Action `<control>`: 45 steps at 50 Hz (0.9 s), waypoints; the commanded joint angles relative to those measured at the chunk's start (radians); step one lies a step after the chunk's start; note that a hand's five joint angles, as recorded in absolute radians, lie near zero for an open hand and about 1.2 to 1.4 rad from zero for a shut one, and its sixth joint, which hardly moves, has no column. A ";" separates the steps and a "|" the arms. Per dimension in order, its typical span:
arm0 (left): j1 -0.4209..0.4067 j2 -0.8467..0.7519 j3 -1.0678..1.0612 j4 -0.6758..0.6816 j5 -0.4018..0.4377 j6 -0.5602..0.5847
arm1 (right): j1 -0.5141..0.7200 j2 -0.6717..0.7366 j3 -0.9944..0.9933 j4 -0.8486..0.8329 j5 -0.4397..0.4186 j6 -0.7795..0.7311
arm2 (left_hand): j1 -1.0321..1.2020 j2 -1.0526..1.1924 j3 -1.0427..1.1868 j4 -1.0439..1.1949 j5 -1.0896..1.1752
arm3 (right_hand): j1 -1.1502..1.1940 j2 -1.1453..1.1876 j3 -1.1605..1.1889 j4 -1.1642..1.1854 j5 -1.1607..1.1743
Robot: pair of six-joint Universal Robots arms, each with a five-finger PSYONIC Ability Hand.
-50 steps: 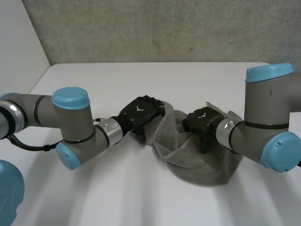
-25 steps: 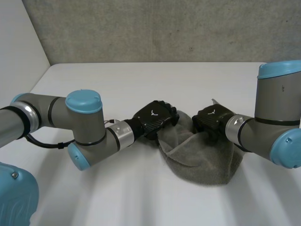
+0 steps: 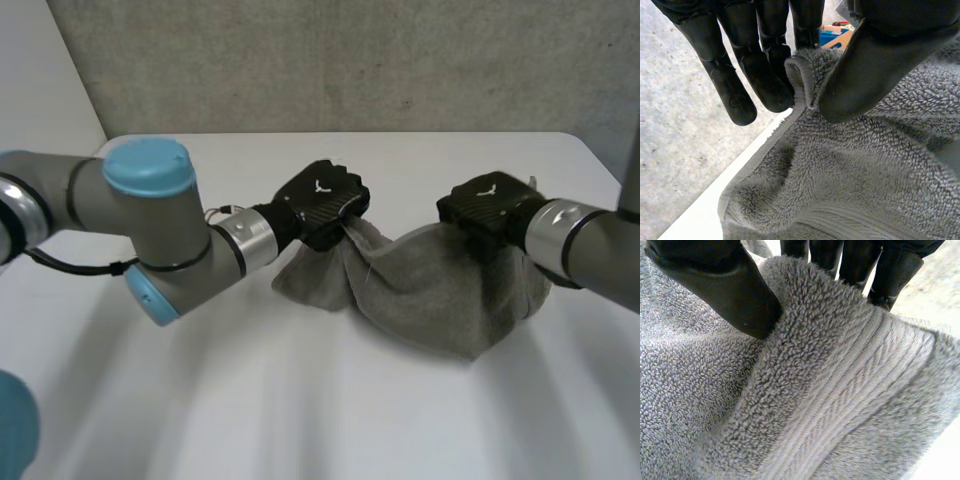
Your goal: Fold the towel.
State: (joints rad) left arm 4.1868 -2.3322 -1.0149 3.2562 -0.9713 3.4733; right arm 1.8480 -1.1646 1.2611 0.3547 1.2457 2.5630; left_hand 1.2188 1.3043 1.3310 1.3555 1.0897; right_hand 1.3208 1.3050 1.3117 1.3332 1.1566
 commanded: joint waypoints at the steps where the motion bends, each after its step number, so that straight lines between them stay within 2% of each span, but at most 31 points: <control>1: 0.035 0.183 -0.093 -0.118 -0.003 -0.005 | -0.056 -0.121 0.027 0.038 -0.092 0.006 | 0.177 0.092 0.065 0.041 0.132 | 0.075 0.091 0.085 0.063 0.065; 3: 0.053 0.244 -0.114 -0.150 -0.006 -0.005 | -0.085 -0.150 0.020 0.049 -0.149 0.006 | 0.177 0.092 0.065 0.041 0.132 | 0.075 0.091 0.085 0.063 0.065; 9: 0.078 0.244 -0.082 -0.155 -0.043 -0.007 | -0.092 -0.118 -0.043 0.041 -0.164 0.005 | 0.177 0.092 0.065 0.041 0.132 | 0.075 0.091 0.085 0.063 0.065; 11: 0.104 0.176 0.010 -0.151 -0.107 -0.003 | -0.075 0.006 -0.167 0.036 -0.144 -0.001 | 0.177 0.092 0.065 0.041 0.132 | 0.075 0.091 0.085 0.063 0.065; 12: 0.104 0.175 0.010 -0.151 -0.107 -0.003 | -0.075 0.006 -0.167 0.036 -0.144 -0.001 | 0.177 0.092 0.065 0.041 0.132 | 0.075 0.091 0.085 0.063 0.065; 14: 0.122 0.062 0.218 -0.151 -0.165 -0.005 | -0.032 0.139 -0.415 0.036 -0.077 0.002 | 0.177 0.092 0.065 0.041 0.132 | 0.075 0.091 0.085 0.063 0.065; 15: 0.122 0.062 0.219 -0.151 -0.165 -0.005 | -0.032 0.140 -0.416 0.036 -0.077 0.002 | 0.177 0.092 0.065 0.041 0.132 | 0.075 0.091 0.085 0.063 0.065; 16: 0.127 0.015 0.348 -0.151 -0.182 -0.007 | -0.001 0.199 -0.568 0.030 -0.024 0.009 | 0.177 0.092 0.065 0.041 0.132 | 0.075 0.091 0.085 0.063 0.065; 17: 0.127 0.014 0.349 -0.151 -0.182 -0.007 | -0.001 0.200 -0.569 0.030 -0.023 0.010 | 0.177 0.092 0.065 0.041 0.132 | 0.075 0.091 0.085 0.063 0.065; 19: 0.127 -0.032 0.603 -0.150 -0.205 -0.016 | 0.060 0.276 -0.887 -0.041 0.072 0.045 | 0.177 0.092 0.065 0.041 0.132 | 0.075 0.091 0.085 0.063 0.065; 20: 0.127 -0.032 0.604 -0.150 -0.205 -0.016 | 0.060 0.276 -0.888 -0.042 0.072 0.045 | 0.177 0.092 0.065 0.041 0.132 | 0.075 0.091 0.085 0.063 0.065; 21: 0.127 -0.032 0.703 -0.144 -0.211 -0.020 | 0.079 0.279 -0.996 -0.116 0.104 0.095 | 0.177 0.092 0.065 0.041 0.132 | 0.075 0.091 0.085 0.063 0.065; 22: 0.124 -0.020 0.770 -0.127 -0.214 -0.023 | 0.083 0.270 -1.029 -0.196 0.125 0.171 | 0.177 0.092 0.065 0.041 0.132 | 0.075 0.091 0.085 0.063 0.065; 23: 0.124 -0.019 0.771 -0.127 -0.214 -0.023 | 0.083 0.270 -1.029 -0.197 0.126 0.172 | 0.177 0.092 0.065 0.041 0.132 | 0.075 0.091 0.085 0.063 0.065; 24: 0.112 0.008 0.791 -0.100 -0.221 -0.025 | 0.079 0.243 -1.005 -0.271 0.136 0.259 | 0.177 0.092 0.065 0.041 0.132 | 0.075 0.091 0.085 0.063 0.065; 25: 0.111 0.008 0.791 -0.099 -0.221 -0.025 | 0.079 0.243 -1.005 -0.272 0.136 0.260 | 0.177 0.092 0.065 0.041 0.132 | 0.075 0.091 0.085 0.063 0.065; 27: 0.099 0.098 0.727 -0.061 -0.250 -0.036 | 0.070 0.140 -0.851 -0.362 0.120 0.397 | 0.177 0.092 0.065 0.041 0.132 | 0.075 0.091 0.085 0.063 0.065; 28: 0.099 0.099 0.727 -0.061 -0.250 -0.036 | 0.069 0.140 -0.850 -0.362 0.120 0.398 | 0.177 0.092 0.065 0.041 0.132 | 0.075 0.091 0.085 0.063 0.065; 29: 0.099 0.137 0.643 -0.058 -0.251 -0.051 | 0.068 0.090 -0.730 -0.388 0.100 0.428 | 0.177 0.092 0.065 0.041 0.132 | 0.075 0.091 0.085 0.063 0.065; 30: 0.107 0.170 0.531 -0.046 -0.248 -0.066 | 0.066 0.048 -0.604 -0.407 0.068 0.425 | 0.177 0.092 0.065 0.041 0.132 | 0.075 0.091 0.085 0.063 0.065; 31: 0.107 0.171 0.530 -0.046 -0.248 -0.066 | 0.066 0.048 -0.603 -0.407 0.067 0.425 | 0.177 0.092 0.065 0.041 0.132 | 0.075 0.091 0.085 0.063 0.065; 32: 0.111 0.194 0.415 -0.030 -0.244 -0.074 | 0.065 0.014 -0.486 -0.431 0.026 0.409 | 0.177 0.092 0.065 0.041 0.132 | 0.075 0.091 0.085 0.063 0.065; 33: 0.111 0.194 0.414 -0.030 -0.244 -0.074 | 0.065 -0.019 -0.374 -0.459 -0.014 0.387 | 0.177 0.092 0.065 0.041 0.132 | 0.075 0.091 0.085 0.063 0.065; 34: 0.114 0.215 0.292 0.005 -0.238 -0.076 | 0.065 -0.020 -0.373 -0.459 -0.014 0.387 | 0.177 0.092 0.065 0.041 0.132 | 0.075 0.091 0.085 0.063 0.065; 35: 0.122 0.232 0.177 0.051 -0.224 -0.073 | 0.063 -0.048 -0.270 -0.482 -0.038 0.358 | 0.177 0.092 0.065 0.041 0.132 | 0.075 0.091 0.085 0.063 0.065; 36: 0.122 0.232 0.176 0.051 -0.224 -0.072 | 0.063 -0.049 -0.269 -0.482 -0.038 0.358 | 0.177 0.092 0.065 0.041 0.132 | 0.075 0.091 0.085 0.063 0.065; 38: 0.148 0.246 -0.042 0.141 -0.178 -0.066 | 0.056 -0.088 -0.091 -0.505 -0.064 0.294 | 0.177 0.092 0.065 0.041 0.132 | 0.075 0.091 0.085 0.063 0.065; 39: 0.148 0.246 -0.044 0.142 -0.178 -0.066 | 0.056 -0.089 -0.091 -0.505 -0.065 0.293 | 0.177 0.092 0.065 0.041 0.132 | 0.075 0.091 0.085 0.063 0.065; 41: 0.167 0.249 -0.139 0.175 -0.156 -0.060 | 0.051 -0.113 0.045 -0.504 -0.069 0.231 | 0.177 0.092 0.065 0.041 0.132 | 0.075 0.091 0.085 0.063 0.065; 43: 0.183 0.255 -0.304 0.223 -0.127 -0.033 | 0.048 -0.133 0.104 -0.504 -0.072 0.203 | 0.177 0.092 0.065 0.041 0.132 | 0.075 0.091 0.085 0.063 0.065; 45: 0.190 0.261 -0.374 0.238 -0.122 -0.008 | 0.045 -0.154 0.157 -0.508 -0.074 0.177 | 0.177 0.092 0.065 0.041 0.132 | 0.075 0.091 0.085 0.063 0.065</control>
State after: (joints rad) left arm 4.3148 -2.0323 -1.0343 3.3597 -1.1807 3.3880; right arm 1.9082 -1.2753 1.1494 -0.1808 1.1977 2.9237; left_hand 1.2700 1.3367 1.3515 1.3605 1.1487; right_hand 1.3249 1.3262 1.3240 1.3335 1.1583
